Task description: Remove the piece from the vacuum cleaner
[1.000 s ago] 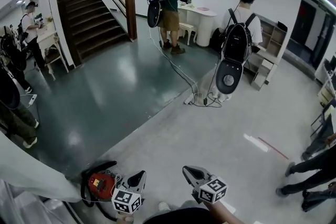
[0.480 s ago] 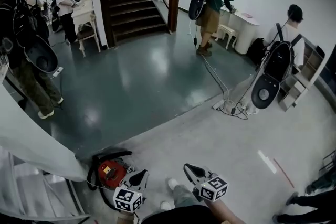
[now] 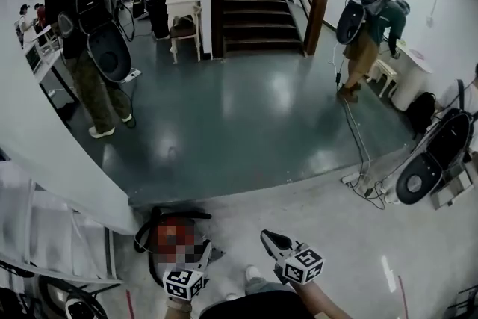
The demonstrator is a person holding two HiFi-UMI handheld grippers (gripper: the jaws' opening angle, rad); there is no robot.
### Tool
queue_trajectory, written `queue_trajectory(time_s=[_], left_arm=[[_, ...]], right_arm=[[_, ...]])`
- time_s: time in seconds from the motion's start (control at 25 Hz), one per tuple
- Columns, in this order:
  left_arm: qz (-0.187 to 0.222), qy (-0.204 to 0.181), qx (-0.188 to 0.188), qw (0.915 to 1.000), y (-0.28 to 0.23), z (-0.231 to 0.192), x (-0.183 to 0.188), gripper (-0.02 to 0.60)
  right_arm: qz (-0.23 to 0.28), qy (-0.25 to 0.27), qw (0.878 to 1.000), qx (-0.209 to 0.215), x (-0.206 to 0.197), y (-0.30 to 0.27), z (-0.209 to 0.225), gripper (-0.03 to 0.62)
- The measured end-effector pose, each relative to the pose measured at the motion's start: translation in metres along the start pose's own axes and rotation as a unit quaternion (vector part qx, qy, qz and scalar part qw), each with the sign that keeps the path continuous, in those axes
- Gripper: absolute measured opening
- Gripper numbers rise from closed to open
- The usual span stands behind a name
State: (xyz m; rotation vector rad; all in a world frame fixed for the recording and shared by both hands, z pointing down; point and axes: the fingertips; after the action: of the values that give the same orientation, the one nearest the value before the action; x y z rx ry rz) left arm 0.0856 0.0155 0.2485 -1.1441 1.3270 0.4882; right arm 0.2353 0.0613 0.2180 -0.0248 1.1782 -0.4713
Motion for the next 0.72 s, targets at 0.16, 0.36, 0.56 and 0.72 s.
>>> queue_trajectory(time_s=[0.16,0.36,0.56,0.72], left_arm=[[0.0,0.012,0.056,0.9983,0.003,-0.021,-0.001,0.018],[-0.005,0.045,0.143,0.9887,0.024,-0.046,-0.019,0.018],[-0.012,0.078,0.222,0.9717,0.054,-0.061,-0.043,0.018],[-0.016,0.109,0.281,0.9535,0.073,-0.063,-0.06,0.02]], right_arm=[[-0.026,0.011,0.998,0.055,0.005,-0.036,0.002,0.028],[-0.066,0.023,0.99,0.126,-0.003,-0.082,-0.007,0.028],[-0.103,0.037,0.975,0.195,-0.017,-0.117,-0.029,0.028],[-0.137,0.047,0.958,0.248,-0.032,-0.134,-0.046,0.028]])
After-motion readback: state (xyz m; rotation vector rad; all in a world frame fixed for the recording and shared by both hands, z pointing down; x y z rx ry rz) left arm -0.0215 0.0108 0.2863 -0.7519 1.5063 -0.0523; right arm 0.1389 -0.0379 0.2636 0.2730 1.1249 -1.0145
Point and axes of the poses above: the fingertips, and each gripper's own axes: y backward along the fingers, z to its right, x out of its top, and after that the axes turned 2 degrees about -y, right-handed
